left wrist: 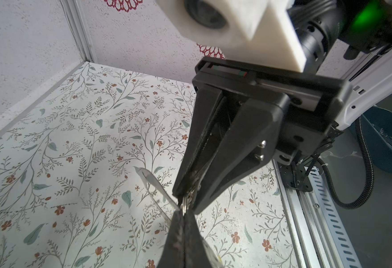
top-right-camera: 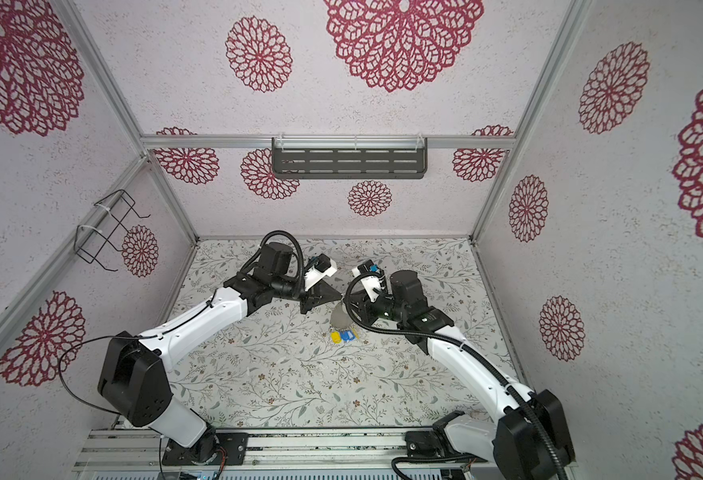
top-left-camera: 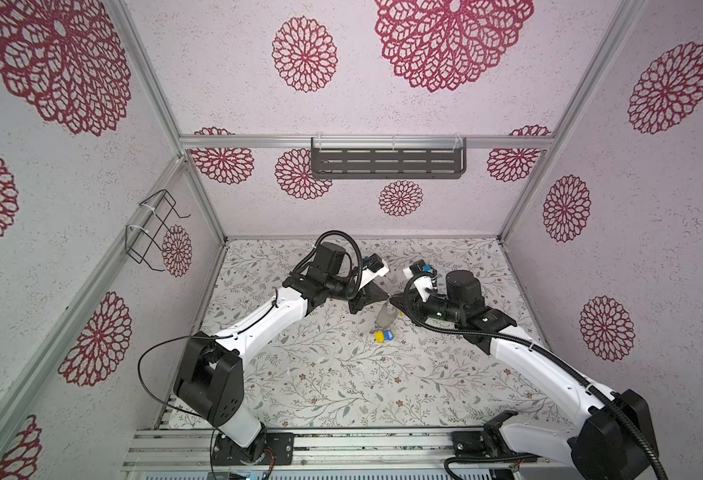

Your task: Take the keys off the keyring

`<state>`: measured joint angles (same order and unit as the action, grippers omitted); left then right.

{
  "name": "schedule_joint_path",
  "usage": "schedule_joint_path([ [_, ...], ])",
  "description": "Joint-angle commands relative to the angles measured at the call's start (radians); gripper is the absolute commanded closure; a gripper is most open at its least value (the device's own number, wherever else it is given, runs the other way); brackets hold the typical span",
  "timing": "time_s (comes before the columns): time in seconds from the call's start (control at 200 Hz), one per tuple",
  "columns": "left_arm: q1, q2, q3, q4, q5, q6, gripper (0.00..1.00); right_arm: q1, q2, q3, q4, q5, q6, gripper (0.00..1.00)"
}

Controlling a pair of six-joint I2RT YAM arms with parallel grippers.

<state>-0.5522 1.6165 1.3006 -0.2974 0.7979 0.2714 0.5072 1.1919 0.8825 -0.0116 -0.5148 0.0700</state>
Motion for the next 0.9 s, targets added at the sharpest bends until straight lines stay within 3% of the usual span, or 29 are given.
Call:
schedule_joint_path([
  [0.0, 0.016, -0.046, 0.002, 0.08, -0.008, -0.077, 1.0, -0.001, -0.055, -0.023, 0.014, 0.027, -0.016, 0.84],
  [0.155, 0.02, -0.054, -0.012, 0.182, -0.049, -0.198, 1.0, 0.002, -0.037, -0.034, 0.045, 0.001, 0.019, 0.93],
  [0.31, 0.018, -0.08, -0.089, 0.389, -0.078, -0.351, 1.0, 0.01, -0.013, -0.04, 0.115, -0.029, 0.066, 1.0],
  [0.495, -0.008, -0.111, -0.203, 0.678, -0.143, -0.538, 1.0, 0.036, 0.036, -0.046, 0.232, -0.042, 0.133, 1.0],
  [0.896, -0.096, -0.138, -0.384, 0.988, -0.456, -0.659, 1.0, 0.06, 0.074, -0.055, 0.416, -0.049, 0.25, 1.0],
])
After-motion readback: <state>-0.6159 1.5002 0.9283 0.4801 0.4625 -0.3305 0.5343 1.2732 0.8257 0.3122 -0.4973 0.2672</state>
